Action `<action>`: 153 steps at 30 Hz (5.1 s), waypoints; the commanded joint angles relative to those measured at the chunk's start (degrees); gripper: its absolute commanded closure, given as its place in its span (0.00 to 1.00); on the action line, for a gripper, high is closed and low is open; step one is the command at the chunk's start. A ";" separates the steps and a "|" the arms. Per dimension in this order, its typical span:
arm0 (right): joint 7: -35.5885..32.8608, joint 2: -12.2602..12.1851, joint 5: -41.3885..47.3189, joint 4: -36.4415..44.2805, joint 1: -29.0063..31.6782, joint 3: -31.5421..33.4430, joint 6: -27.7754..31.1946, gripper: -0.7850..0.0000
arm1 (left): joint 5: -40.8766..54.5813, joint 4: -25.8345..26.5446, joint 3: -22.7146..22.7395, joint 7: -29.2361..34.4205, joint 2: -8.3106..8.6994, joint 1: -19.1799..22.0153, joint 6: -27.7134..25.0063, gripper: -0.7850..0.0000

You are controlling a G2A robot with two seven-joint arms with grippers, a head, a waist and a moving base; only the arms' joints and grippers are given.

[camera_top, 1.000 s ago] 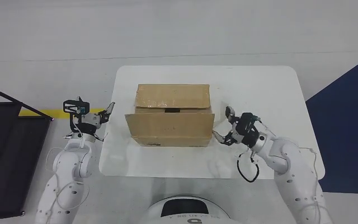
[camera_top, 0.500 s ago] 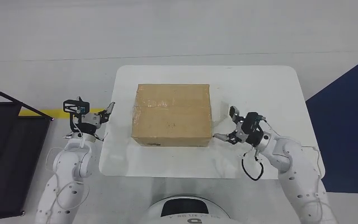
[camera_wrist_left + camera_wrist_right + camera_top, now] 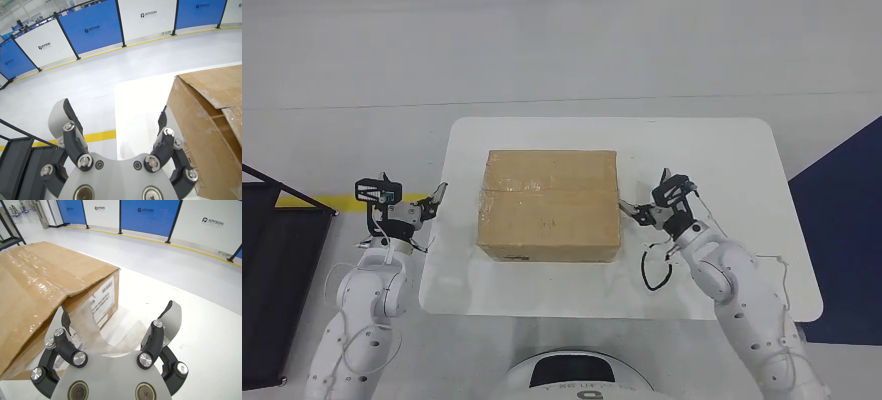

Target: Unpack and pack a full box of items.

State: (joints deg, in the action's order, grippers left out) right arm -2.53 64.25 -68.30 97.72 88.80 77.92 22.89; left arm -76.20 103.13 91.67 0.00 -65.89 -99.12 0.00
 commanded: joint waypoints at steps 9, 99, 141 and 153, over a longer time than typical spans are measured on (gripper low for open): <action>-1.73 -3.00 5.51 -3.88 -2.45 1.61 35.11 0.00 | 0.00 0.00 0.00 0.00 0.00 0.00 0.00 0.00; -16.36 -0.18 -5.07 -2.07 -18.95 -14.82 -20.95 0.00 | 0.00 0.00 0.00 0.00 0.00 0.00 0.00 0.00; -16.79 1.19 22.96 -21.99 -25.40 -3.96 8.09 0.00 | 0.00 0.00 0.00 0.00 0.00 0.00 0.00 0.00; -26.43 0.70 28.26 -18.99 -23.29 -5.16 14.38 0.00 | -11.29 11.91 -6.59 8.10 -0.37 2.83 -0.25 0.00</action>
State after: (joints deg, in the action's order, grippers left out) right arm -27.22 65.10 -41.96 78.58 65.25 72.57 35.42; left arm -87.16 114.25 86.70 5.03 -66.27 -97.11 2.84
